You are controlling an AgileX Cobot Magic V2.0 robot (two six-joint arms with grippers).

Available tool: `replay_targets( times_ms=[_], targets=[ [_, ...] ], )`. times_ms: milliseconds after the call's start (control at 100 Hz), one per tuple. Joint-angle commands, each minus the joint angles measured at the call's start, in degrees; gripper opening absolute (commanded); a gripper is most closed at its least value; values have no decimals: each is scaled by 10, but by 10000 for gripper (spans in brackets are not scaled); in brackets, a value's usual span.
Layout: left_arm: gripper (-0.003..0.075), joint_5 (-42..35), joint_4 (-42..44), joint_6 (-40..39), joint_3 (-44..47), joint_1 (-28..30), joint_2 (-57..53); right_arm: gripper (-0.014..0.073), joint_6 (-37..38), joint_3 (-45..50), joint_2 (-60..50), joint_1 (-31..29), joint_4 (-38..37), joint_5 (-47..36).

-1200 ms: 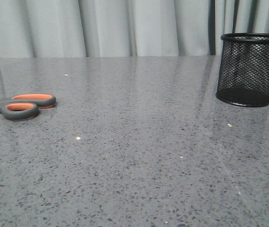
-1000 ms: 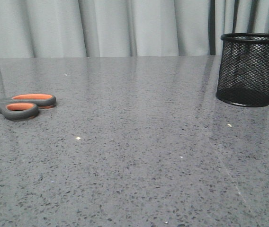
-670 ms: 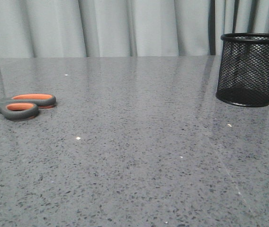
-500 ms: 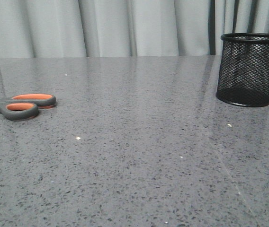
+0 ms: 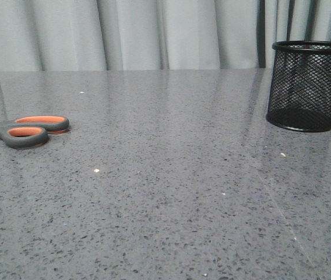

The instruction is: Put scissors into bucket

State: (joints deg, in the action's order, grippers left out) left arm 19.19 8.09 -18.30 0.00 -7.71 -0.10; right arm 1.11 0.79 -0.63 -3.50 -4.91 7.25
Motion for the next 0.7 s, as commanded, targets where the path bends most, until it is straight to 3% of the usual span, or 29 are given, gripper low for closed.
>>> replay_targets(
  times_ms=[0, 170, 330, 420, 530, 690],
  targets=[
    [-20, -47, 27, 0, 22, 1, -15, -46, -1, 3, -12, -3, 21, -153],
    [-20, -171, 39, -1, 22, 1, -15, -46, 4, 3, -12, -3, 49, -304],
    [-20, -296, -72, -22, 22, 1, -15, -46, 64, 3, -12, -3, 56, -365],
    [-20, -323, -143, -26, 22, 1, -15, -46, 111, 2, -12, -3, 89, -353],
    [-19, -325, -179, -26, 22, 1, -15, -46, 178, -5, -12, -3, 180, -264],
    [-20, -337, -189, -39, 22, 1, -15, -46, 182, -6, -12, -3, 192, -237]
  ],
)
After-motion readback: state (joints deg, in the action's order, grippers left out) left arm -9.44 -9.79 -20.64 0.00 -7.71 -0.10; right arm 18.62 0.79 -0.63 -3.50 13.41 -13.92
